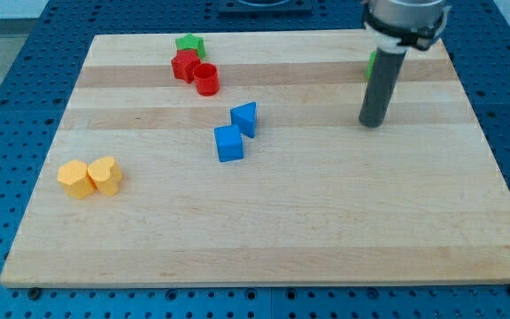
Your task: Move the green circle towards the top right corner of the board
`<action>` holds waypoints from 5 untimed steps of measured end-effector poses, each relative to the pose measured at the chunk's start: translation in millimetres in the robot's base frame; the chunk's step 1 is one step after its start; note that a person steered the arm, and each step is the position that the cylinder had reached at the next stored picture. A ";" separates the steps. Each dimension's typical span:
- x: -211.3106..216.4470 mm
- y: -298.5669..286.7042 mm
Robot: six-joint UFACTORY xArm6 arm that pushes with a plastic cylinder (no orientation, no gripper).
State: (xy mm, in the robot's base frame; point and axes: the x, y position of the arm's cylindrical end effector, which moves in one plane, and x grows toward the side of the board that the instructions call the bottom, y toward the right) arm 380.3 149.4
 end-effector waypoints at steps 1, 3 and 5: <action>-51.9 -3.0; -120.8 25.3; -47.2 -84.7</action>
